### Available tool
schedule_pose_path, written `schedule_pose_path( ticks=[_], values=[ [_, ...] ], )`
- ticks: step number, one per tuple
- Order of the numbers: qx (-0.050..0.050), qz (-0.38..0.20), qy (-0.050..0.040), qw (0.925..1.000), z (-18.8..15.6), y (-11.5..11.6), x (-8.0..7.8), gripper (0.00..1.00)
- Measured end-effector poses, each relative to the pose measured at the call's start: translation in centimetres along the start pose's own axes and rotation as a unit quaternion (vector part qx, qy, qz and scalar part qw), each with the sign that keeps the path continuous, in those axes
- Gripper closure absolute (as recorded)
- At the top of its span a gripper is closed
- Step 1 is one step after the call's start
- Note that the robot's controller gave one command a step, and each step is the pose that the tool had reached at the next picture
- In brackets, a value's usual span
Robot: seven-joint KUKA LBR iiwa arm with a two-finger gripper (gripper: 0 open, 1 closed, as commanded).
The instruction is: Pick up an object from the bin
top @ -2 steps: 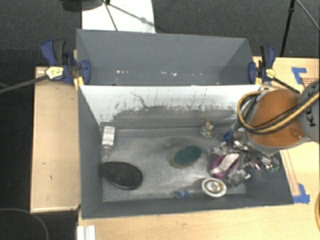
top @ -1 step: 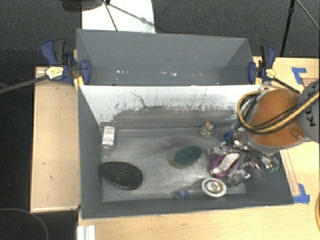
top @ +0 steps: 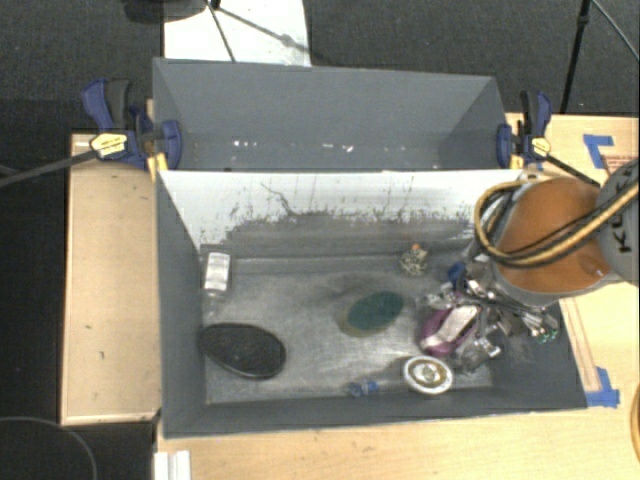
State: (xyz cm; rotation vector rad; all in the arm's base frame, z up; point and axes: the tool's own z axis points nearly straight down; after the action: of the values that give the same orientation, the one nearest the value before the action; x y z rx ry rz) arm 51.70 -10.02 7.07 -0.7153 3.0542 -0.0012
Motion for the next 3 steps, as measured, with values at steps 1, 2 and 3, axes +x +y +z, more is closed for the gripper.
schedule_pose_path(
  ticks=[1,2,3],
  values=[
    [0.0,-0.001,-0.0002,1.0,0.0,0.0,-0.1,0.0],
    [0.0,-0.001,0.0005,1.0,-0.1,0.0,-0.1,1.0],
    [0.0,-0.002,-0.0004,1.0,-1.6,0.0,-0.2,1.0]
  ],
)
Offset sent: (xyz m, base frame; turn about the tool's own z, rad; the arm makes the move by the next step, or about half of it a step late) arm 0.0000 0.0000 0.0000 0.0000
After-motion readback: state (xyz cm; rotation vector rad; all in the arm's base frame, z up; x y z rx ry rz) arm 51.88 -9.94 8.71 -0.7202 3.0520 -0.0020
